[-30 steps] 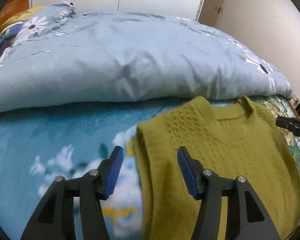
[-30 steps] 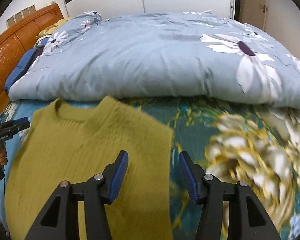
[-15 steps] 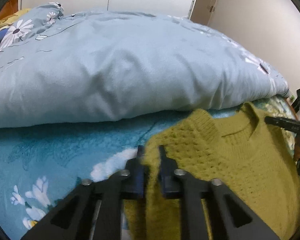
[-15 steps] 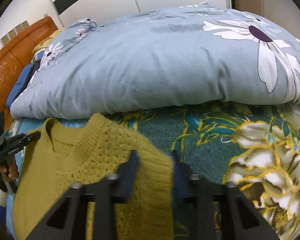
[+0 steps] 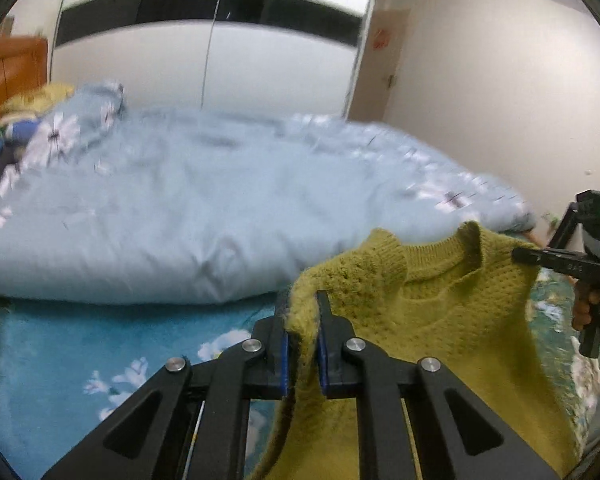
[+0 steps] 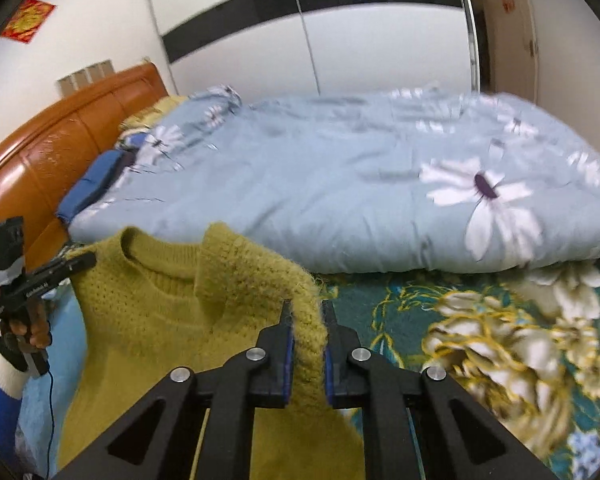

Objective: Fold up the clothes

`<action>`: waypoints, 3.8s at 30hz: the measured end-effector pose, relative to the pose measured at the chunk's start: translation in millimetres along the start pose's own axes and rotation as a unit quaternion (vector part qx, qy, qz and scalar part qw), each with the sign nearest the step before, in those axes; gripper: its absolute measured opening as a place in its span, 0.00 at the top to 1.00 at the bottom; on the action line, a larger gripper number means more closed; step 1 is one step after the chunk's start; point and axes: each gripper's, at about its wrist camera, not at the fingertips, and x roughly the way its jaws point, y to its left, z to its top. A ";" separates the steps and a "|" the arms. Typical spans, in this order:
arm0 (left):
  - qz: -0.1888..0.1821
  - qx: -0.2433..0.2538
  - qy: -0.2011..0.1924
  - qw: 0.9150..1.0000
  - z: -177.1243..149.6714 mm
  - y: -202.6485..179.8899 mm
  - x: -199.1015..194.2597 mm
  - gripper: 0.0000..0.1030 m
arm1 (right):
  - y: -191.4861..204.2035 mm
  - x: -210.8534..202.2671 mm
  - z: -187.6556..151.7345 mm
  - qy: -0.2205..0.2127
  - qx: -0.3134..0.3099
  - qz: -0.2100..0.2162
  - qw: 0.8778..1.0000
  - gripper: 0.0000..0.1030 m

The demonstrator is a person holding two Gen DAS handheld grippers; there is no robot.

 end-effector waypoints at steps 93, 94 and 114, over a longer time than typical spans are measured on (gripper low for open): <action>-0.028 -0.045 0.132 0.990 -233.1 -230.1 -54.4 0.70 | 12.8 -128.9 -288.0 0.053 0.184 0.040 0.981 0.78; -0.023 -0.035 0.132 0.990 -236.8 -233.0 -54.7 0.70 | 14.9 -131.1 -284.8 0.052 0.182 0.037 0.981 0.79; 0.005 -0.230 0.023 0.973 -246.5 -77.2 -150.1 0.70 | 211.4 -141.5 -162.5 0.039 -0.044 0.013 0.998 0.81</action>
